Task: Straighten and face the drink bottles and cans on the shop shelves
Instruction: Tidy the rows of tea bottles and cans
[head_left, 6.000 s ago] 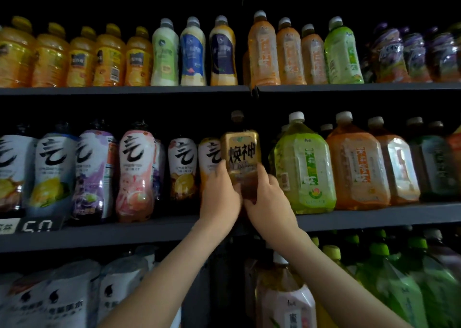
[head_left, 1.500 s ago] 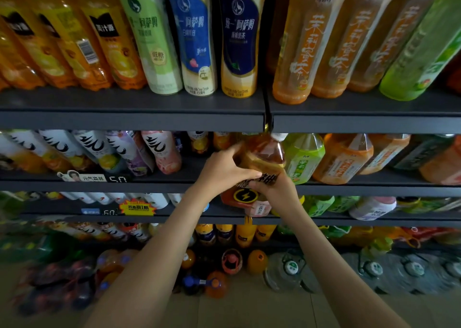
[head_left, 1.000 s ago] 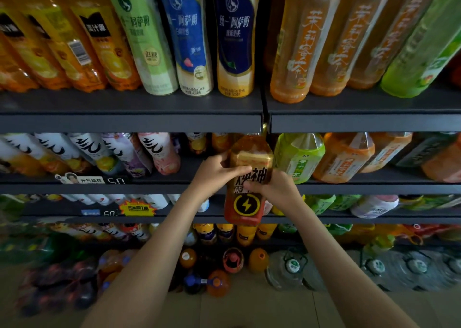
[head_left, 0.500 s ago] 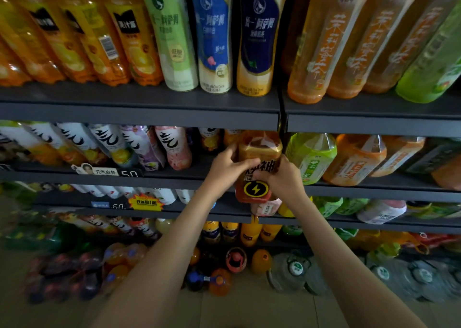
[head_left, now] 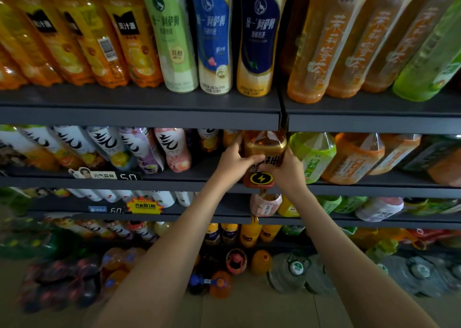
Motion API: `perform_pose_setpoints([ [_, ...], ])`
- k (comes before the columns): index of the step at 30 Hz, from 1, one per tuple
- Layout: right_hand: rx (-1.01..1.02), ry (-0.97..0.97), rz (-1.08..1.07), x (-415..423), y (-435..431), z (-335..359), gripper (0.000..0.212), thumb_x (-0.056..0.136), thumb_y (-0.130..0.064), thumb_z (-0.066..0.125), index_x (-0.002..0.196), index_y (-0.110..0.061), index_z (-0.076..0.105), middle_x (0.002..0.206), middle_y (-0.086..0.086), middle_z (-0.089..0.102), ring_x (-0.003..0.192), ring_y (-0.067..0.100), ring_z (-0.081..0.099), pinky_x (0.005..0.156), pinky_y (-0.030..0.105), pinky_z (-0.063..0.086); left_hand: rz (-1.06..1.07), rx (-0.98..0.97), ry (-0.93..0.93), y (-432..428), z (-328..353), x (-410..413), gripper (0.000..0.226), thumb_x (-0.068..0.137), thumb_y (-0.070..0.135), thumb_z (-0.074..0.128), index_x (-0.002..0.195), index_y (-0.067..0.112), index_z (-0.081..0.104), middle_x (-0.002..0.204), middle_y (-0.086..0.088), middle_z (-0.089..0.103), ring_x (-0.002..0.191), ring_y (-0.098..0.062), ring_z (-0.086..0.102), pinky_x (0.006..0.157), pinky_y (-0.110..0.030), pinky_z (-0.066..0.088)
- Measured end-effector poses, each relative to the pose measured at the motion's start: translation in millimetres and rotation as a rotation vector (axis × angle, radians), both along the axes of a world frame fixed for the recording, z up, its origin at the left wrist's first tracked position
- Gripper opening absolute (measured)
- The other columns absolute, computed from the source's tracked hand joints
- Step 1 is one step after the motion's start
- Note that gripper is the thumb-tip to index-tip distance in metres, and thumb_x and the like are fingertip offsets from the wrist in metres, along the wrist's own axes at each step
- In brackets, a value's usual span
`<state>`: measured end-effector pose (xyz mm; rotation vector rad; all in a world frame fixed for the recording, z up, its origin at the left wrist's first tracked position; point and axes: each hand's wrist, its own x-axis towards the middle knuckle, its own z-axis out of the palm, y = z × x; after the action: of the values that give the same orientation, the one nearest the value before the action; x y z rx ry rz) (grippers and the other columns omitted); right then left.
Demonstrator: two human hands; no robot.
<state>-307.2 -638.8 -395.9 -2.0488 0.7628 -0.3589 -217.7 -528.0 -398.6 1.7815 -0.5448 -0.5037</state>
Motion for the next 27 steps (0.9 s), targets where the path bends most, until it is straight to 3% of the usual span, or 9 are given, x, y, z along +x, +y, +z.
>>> perform_pose_setpoints([
  [3,0.004,-0.038,-0.012,-0.9,0.5,-5.7,0.053,0.079,-0.017,0.075,0.124,-0.009,0.048,0.094,-0.003,0.06,0.083,0.012,0.053,0.056,0.014,0.036,-0.004,-0.017,-0.007,-0.2,-2.2,0.4,0.073,0.079,0.029,0.076,0.142,0.027,0.039,0.129,0.003,0.058,0.119,-0.013,0.053,0.101,-0.03,0.043],
  [6,0.01,-0.062,-0.026,-2.3,3.7,-11.4,0.053,0.081,-0.018,0.073,0.127,-0.011,0.046,0.092,-0.005,0.059,0.083,0.013,0.054,0.067,0.022,0.038,-0.018,0.002,-0.017,1.7,-3.6,1.6,0.073,0.08,0.032,0.075,0.142,0.026,0.038,0.131,0.003,0.057,0.12,-0.012,0.052,0.1,-0.029,0.043],
  [12,0.017,-0.09,-0.049,0.6,4.1,-12.8,0.053,0.084,-0.017,0.071,0.129,-0.009,0.044,0.092,-0.005,0.059,0.083,0.013,0.055,0.057,0.009,0.037,-0.018,0.044,-0.047,-0.7,1.7,4.0,0.07,0.08,0.033,0.074,0.141,0.025,0.038,0.13,0.002,0.057,0.12,-0.016,0.052,0.099,-0.029,0.042],
  [18,0.06,-0.116,-0.041,3.5,6.9,-13.3,0.051,0.084,-0.013,0.069,0.127,-0.008,0.042,0.105,0.001,0.058,0.1,0.021,0.058,0.077,0.027,0.042,-0.009,0.074,-0.058,-1.9,8.9,-0.8,0.071,0.085,0.03,0.069,0.145,0.023,0.03,0.137,-0.001,0.051,0.124,-0.017,0.047,0.095,-0.022,0.037],
  [24,-0.004,-0.13,-0.091,0.5,17.7,-17.7,0.072,0.087,-0.022,0.067,0.144,-0.006,0.026,0.137,0.014,0.048,0.126,0.028,0.047,0.098,0.039,0.044,0.05,0.134,-0.105,2.0,4.5,-17.1,0.059,0.088,0.03,0.066,0.138,0.014,0.038,0.133,-0.008,0.054,0.124,-0.024,0.05,0.098,-0.029,0.043],
  [27,-0.031,-0.186,-0.107,-1.8,22.0,-11.2,0.078,0.087,-0.017,0.066,0.148,-0.006,0.018,0.146,0.013,0.039,0.134,0.027,0.039,0.105,0.035,0.038,0.076,0.142,-0.124,9.4,3.3,-16.4,0.053,0.09,0.028,0.064,0.135,0.013,0.041,0.135,-0.007,0.054,0.125,-0.021,0.05,0.099,-0.03,0.042],
])
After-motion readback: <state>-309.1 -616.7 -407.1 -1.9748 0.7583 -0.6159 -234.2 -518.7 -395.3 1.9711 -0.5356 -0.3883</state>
